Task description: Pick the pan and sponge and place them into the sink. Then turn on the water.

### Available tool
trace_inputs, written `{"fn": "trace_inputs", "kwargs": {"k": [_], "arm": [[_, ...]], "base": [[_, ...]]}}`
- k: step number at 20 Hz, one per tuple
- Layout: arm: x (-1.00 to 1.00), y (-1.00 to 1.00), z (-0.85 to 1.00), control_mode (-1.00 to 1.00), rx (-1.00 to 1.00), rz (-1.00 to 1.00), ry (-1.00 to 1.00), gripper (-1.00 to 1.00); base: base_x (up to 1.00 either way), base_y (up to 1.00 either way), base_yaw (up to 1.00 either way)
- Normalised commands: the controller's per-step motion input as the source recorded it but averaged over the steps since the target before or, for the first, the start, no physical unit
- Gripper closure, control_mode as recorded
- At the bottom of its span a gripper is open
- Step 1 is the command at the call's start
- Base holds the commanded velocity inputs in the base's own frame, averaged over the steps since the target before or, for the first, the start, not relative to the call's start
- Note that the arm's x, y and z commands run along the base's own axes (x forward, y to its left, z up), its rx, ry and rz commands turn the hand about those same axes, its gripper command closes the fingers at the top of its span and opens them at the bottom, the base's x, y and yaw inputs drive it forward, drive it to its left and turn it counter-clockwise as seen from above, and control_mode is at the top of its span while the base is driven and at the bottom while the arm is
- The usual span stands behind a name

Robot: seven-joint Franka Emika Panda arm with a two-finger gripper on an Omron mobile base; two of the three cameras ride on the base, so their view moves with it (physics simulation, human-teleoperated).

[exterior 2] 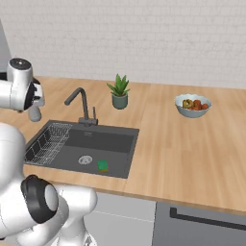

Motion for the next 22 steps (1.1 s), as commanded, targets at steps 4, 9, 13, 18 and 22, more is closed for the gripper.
{"fn": "trace_inputs", "kwargs": {"k": [4,9,13,18,22], "arm": [[0.08,-0.69,0.31,-1.00,-0.02,0.00,-0.02,1.00],[0.04,-0.76,0.20,-1.00,-0.04,-0.01,-0.03,1.00],[0.01,-0.84,0.04,-1.00,-0.08,-0.03,-0.02,1.00],[0.02,-0.84,0.00,-1.00,-0.08,-0.02,-0.04,1.00],[0.05,-0.90,0.00,-1.00,0.00,-0.01,-0.12,1.00]], "base": [[0.00,0.00,0.00],[0.00,0.00,0.00],[0.00,0.00,0.00],[0.00,0.00,0.00],[0.00,0.00,0.00]]}}
